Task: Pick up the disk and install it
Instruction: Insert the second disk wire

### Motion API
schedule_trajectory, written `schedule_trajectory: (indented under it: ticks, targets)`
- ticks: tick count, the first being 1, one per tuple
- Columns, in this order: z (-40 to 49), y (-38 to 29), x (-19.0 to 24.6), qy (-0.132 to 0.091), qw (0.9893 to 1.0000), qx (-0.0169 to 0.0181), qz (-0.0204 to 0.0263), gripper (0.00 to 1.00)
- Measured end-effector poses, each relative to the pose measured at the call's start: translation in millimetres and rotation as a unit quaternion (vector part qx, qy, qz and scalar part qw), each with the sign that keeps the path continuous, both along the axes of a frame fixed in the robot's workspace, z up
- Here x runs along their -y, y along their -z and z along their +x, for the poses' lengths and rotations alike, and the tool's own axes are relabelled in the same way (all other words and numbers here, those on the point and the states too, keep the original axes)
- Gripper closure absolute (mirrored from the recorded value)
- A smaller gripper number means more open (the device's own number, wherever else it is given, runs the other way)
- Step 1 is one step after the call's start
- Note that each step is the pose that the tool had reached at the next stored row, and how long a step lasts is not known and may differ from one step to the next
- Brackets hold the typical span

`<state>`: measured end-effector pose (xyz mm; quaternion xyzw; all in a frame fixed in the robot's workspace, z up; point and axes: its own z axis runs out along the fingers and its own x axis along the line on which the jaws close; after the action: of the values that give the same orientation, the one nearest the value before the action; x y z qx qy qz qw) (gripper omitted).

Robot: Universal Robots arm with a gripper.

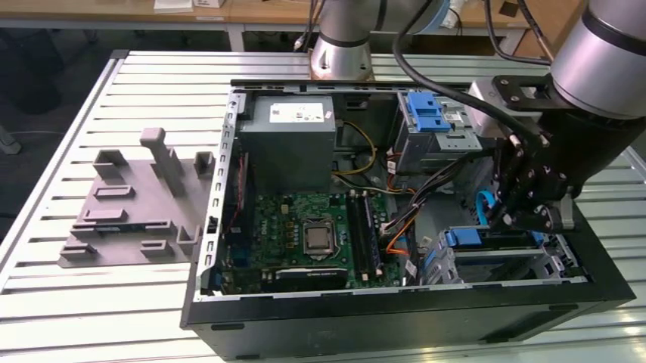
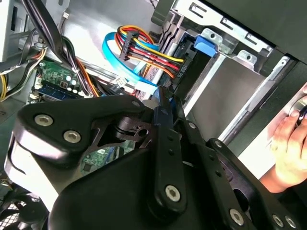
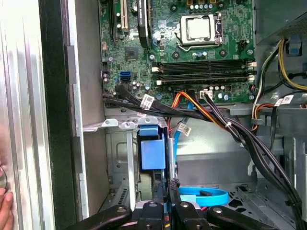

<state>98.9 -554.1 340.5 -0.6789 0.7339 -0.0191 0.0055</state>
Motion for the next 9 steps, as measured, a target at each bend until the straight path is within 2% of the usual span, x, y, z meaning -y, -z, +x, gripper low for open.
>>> schedule_trajectory:
  ticks: [2,9]
  targets:
    - [-0.1,0.4,0.3,0.0,1.0,0.0016,0.0,0.84]
    - [-0.2,3.0,2.1,0.0,1.0,0.0019,0.0002,0.84]
